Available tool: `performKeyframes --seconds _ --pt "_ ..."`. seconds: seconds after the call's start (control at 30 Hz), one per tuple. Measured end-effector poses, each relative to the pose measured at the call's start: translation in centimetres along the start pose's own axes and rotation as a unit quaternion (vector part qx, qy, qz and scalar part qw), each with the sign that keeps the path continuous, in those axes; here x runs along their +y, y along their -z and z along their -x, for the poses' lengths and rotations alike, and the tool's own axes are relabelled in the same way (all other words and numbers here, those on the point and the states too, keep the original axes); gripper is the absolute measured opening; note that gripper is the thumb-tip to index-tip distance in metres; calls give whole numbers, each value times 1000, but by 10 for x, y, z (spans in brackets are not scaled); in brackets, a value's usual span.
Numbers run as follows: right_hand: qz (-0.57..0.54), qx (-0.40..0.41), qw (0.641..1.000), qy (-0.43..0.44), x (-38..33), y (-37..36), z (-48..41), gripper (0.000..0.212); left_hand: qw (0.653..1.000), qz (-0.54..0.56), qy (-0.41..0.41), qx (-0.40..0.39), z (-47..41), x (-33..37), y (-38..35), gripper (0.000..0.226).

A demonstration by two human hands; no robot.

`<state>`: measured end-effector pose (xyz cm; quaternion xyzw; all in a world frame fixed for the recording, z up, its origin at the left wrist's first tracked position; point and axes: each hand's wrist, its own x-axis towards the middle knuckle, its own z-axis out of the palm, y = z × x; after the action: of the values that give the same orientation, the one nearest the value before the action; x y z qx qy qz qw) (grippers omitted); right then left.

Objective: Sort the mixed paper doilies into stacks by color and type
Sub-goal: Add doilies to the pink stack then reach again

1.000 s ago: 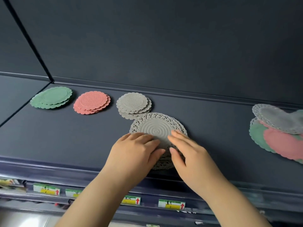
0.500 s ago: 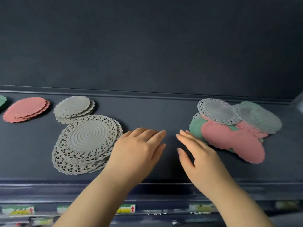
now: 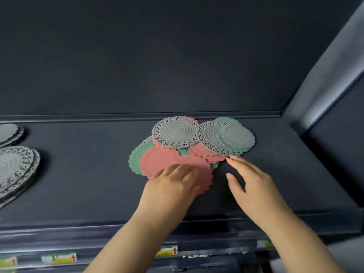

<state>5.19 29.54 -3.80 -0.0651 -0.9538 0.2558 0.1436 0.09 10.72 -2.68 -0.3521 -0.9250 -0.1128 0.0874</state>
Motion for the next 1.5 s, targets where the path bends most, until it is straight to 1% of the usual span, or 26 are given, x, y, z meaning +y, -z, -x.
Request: performKeyframes --seconds 0.07,0.2,0.33,0.4,0.47,0.53,0.6,0.7,0.8,0.83,0.9,1.03,1.13,1.27,1.33,1.43,1.5 --pt "-4 -14 1000 4 12 5 -7 42 999 -23 21 -28 -3 9 -6 35" --pt "2 -14 1000 10 29 11 -37 42 995 -38 63 -62 -11 17 -11 47" --pt "47 -76 996 -24 43 5 -69 46 988 -45 87 -116 -16 12 -22 67" --pt "75 -106 991 -33 47 -1 -79 46 987 -46 86 -131 -21 10 -25 68" --pt "97 -119 988 -31 51 -6 -85 47 984 -62 76 -151 -24 8 -26 61" --pt "95 -110 989 -39 52 -8 -87 46 979 -93 48 -176 -27 6 -29 53" --pt "113 -88 989 -46 53 -6 -89 41 977 -98 52 -185 -29 8 -29 55" --pt "207 -60 976 -8 47 -5 -86 28 977 -106 60 -176 -32 13 -27 63" --pt "271 -41 962 16 39 -5 -81 10 976 -123 58 -173 -33 19 -28 59" --pt "285 -40 957 14 38 -5 -81 10 975 -128 59 -174 -33 21 -29 58" --pt "302 -49 952 7 36 -5 -82 18 970 -144 59 -188 -32 24 -31 59" --pt "292 -34 956 4 36 -4 -82 19 967 -138 62 -203 -30 25 -34 71" --pt "268 -29 963 2 37 0 -80 11 975 -103 69 -186 -28 25 -34 69" --pt "208 -70 976 6 34 11 -77 15 987 -31 69 -140 -25 14 -29 60" --pt "161 -63 985 22 29 14 -72 14 993 25 68 -90 -20 7 -20 55" --pt "62 -23 996 59 15 12 -59 14 999 40 30 13 -7 -1 3 41" --pt "9 -5 996 87 -1 7 -51 9 997 40 25 63 4 -11 11 40"
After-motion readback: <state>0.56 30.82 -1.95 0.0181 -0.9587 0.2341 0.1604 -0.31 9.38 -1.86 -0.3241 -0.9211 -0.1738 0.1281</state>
